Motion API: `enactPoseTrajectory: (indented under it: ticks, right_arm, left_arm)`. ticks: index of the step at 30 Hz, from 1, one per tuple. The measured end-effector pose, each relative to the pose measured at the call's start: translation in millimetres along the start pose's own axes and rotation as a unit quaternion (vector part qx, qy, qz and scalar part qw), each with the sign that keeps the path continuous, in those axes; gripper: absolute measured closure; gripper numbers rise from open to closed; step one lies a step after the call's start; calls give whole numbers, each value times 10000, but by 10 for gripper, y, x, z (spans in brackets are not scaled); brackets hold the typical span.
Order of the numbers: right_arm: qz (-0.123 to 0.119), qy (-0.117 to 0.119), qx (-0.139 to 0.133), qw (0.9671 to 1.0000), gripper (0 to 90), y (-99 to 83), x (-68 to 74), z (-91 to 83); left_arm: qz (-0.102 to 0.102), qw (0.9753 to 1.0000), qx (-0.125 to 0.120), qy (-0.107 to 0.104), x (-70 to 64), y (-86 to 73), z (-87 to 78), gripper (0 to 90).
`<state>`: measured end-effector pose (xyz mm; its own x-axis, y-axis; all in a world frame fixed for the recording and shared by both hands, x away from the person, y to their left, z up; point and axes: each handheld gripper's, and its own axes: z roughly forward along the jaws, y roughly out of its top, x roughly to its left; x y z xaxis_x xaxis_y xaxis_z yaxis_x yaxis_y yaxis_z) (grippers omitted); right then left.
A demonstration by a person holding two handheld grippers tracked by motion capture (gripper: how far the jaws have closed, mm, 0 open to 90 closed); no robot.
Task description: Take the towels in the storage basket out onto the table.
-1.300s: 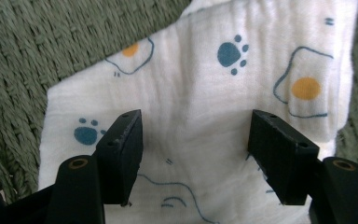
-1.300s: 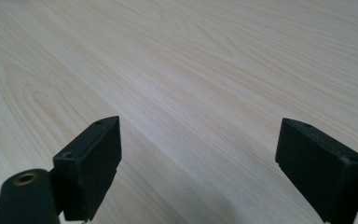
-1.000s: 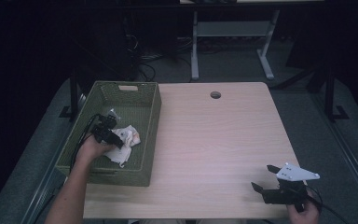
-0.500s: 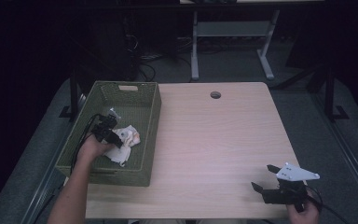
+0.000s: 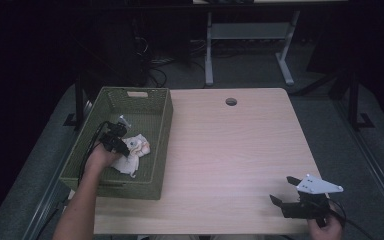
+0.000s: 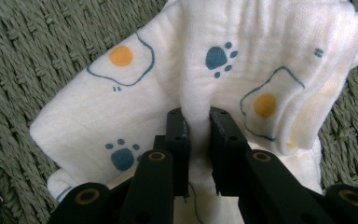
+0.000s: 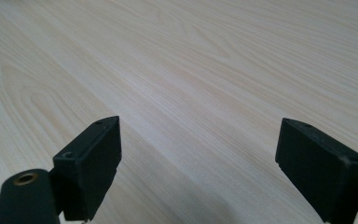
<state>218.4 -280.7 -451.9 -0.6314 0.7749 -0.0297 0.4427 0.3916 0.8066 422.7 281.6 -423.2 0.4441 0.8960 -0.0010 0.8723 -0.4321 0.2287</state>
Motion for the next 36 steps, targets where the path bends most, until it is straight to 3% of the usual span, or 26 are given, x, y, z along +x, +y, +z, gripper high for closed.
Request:
enactPoseTrajectory:
  ticks: [10, 14, 23, 28, 30, 36]
  right_arm:
    - [19, -7, -20, 10000, 140, -10, -20, -12]
    - [67, -13, -12, 10000, 140, -12, -13, -21]
    - [91, -36, -15, 10000, 140, -16, -10, -29]
    - [58, -54, -32, 10000, 140, -14, -11, -24]
    - [66, -52, -13, 10000, 140, -14, -8, -21]
    - [45, -69, -33, 10000, 140, -12, -9, -20]
  left_arm:
    - [-127, 9998, -67, -118, 38, -7, -43, 835]
    - [-217, 9995, -203, -136, 32, -45, -84, 841]
    - [-83, 9982, -554, -191, 20, -127, -322, 845]
    - [-193, 9947, -938, -385, 60, -207, -533, 845]
    - [-192, 9943, -967, -401, 66, -215, -555, 844]
    - [-318, 9898, -1265, -575, 110, -298, -683, 844]
